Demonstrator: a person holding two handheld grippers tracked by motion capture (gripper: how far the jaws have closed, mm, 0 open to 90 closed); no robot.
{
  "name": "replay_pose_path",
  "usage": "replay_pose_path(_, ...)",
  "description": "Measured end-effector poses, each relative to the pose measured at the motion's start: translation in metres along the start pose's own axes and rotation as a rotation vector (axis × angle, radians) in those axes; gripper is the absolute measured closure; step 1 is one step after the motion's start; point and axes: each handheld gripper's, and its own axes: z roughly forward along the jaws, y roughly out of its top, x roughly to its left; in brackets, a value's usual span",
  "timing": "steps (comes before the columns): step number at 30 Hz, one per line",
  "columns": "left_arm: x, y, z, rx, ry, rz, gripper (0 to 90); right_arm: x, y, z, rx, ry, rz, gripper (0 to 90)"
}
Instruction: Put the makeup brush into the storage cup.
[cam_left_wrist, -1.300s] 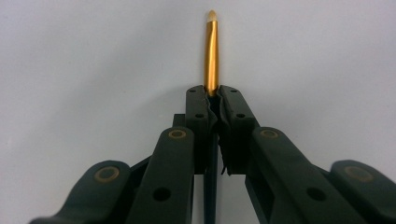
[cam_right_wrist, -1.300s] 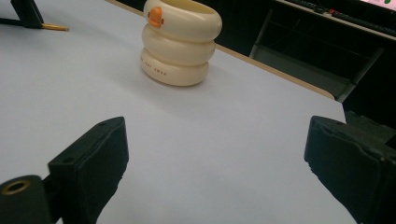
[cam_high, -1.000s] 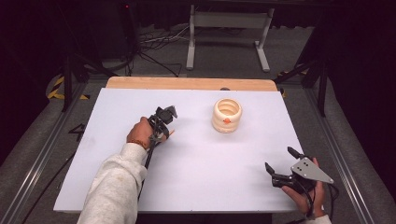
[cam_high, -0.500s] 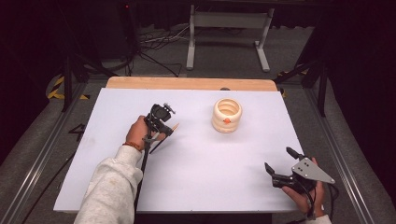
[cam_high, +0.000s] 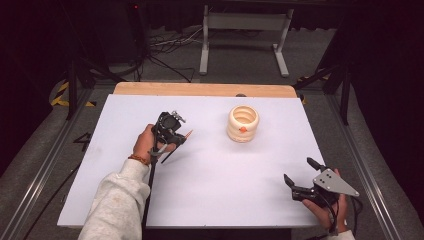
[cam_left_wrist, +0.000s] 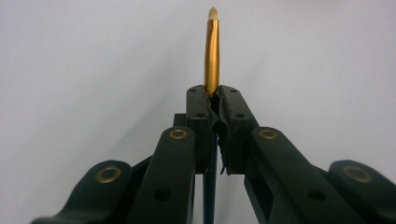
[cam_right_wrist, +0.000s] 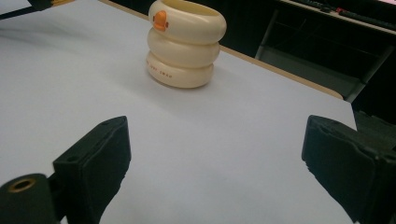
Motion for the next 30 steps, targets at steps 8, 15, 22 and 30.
replay_pose_path(8,-0.009,-0.011,-0.035,-0.243,-0.030,0.044,84.0,0.002,0.001,0.001,-0.010,0.009,0.006,8.8)
replay_pose_path(15,-0.023,-0.019,-0.049,-0.399,-0.065,0.070,84.0,0.003,0.005,0.004,-0.026,0.038,0.029,8.9)
replay_pose_path(22,-0.040,-0.020,-0.049,-0.525,-0.117,0.129,84.0,0.012,0.018,0.015,-0.069,0.148,0.068,11.9)
replay_pose_path(30,-0.063,-0.015,-0.045,-0.591,-0.169,0.189,84.0,0.035,0.043,0.032,-0.102,0.273,0.060,15.1)
